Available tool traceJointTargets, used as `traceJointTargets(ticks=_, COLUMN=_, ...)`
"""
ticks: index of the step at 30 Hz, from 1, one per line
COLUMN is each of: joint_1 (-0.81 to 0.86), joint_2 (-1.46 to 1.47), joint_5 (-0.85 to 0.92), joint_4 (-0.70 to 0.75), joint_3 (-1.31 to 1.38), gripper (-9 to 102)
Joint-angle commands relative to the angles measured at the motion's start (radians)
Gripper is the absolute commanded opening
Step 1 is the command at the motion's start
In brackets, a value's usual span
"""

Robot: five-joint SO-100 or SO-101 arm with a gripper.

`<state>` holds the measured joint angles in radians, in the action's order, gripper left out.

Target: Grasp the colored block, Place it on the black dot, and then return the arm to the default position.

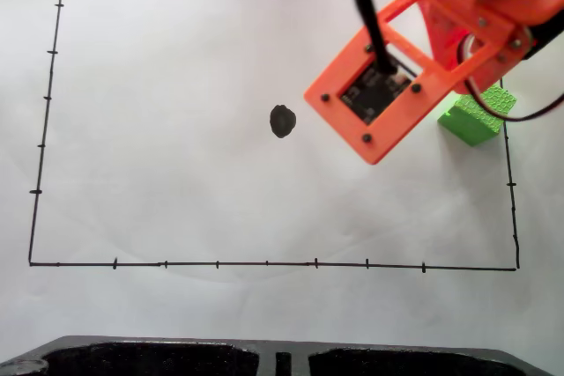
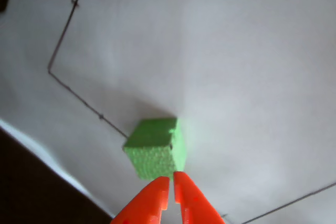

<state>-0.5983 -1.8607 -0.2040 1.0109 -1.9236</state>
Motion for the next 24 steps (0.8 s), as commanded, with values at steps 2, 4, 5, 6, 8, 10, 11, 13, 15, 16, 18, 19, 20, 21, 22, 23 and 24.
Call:
traceJointTargets(ticks=2, joint_1=0.023, joint_2=-0.009, joint_5=-0.23, joint_4=0.046, joint_3=0.051, gripper=1)
traceJointTargets(ticks=4, joint_1=0.025, joint_2=-0.002, joint_5=-0.293, joint_4=0.058, joint_3=0.051, gripper=1)
traceJointTargets(ticks=5, joint_1=0.026, joint_2=0.008, joint_5=-0.33, joint_4=0.063, joint_3=0.051, gripper=2)
traceJointTargets(ticks=6, joint_1=0.029, joint_2=0.017, joint_5=-0.376, joint_4=0.074, joint_3=0.054, gripper=5)
traceJointTargets(ticks=8, joint_1=0.032, joint_2=0.034, joint_5=-0.448, joint_4=0.091, joint_3=0.055, gripper=10)
traceJointTargets(ticks=10, joint_1=0.032, joint_2=0.052, joint_5=-0.522, joint_4=0.104, joint_3=0.061, gripper=13)
traceJointTargets(ticks=11, joint_1=0.026, joint_2=0.061, joint_5=-0.552, joint_4=0.117, joint_3=0.067, gripper=16)
traceJointTargets(ticks=13, joint_1=0.02, joint_2=0.078, joint_5=-0.623, joint_4=0.147, joint_3=0.095, gripper=17)
traceJointTargets(ticks=15, joint_1=0.009, joint_2=0.094, joint_5=-0.672, joint_4=0.161, joint_3=0.115, gripper=21)
traceJointTargets(ticks=16, joint_1=0.005, joint_2=0.1, joint_5=-0.701, joint_4=0.166, joint_3=0.126, gripper=23)
traceJointTargets(ticks=18, joint_1=-0.012, joint_2=0.114, joint_5=-0.746, joint_4=0.175, joint_3=0.146, gripper=30)
traceJointTargets(ticks=19, joint_1=-0.021, joint_2=0.121, joint_5=-0.765, joint_4=0.179, joint_3=0.156, gripper=33)
traceJointTargets(ticks=20, joint_1=-0.031, joint_2=0.13, joint_5=-0.782, joint_4=0.189, joint_3=0.169, gripper=35)
traceJointTargets(ticks=21, joint_1=-0.043, joint_2=0.141, joint_5=-0.802, joint_4=0.204, joint_3=0.186, gripper=37)
traceJointTargets(ticks=22, joint_1=-0.057, joint_2=0.152, joint_5=-0.819, joint_4=0.216, joint_3=0.198, gripper=39)
traceJointTargets(ticks=23, joint_1=-0.067, joint_2=0.161, joint_5=-0.842, joint_4=0.235, joint_3=0.215, gripper=39)
traceJointTargets(ticks=24, joint_1=-0.075, joint_2=0.167, joint_5=-0.864, joint_4=0.245, joint_3=0.225, gripper=39)
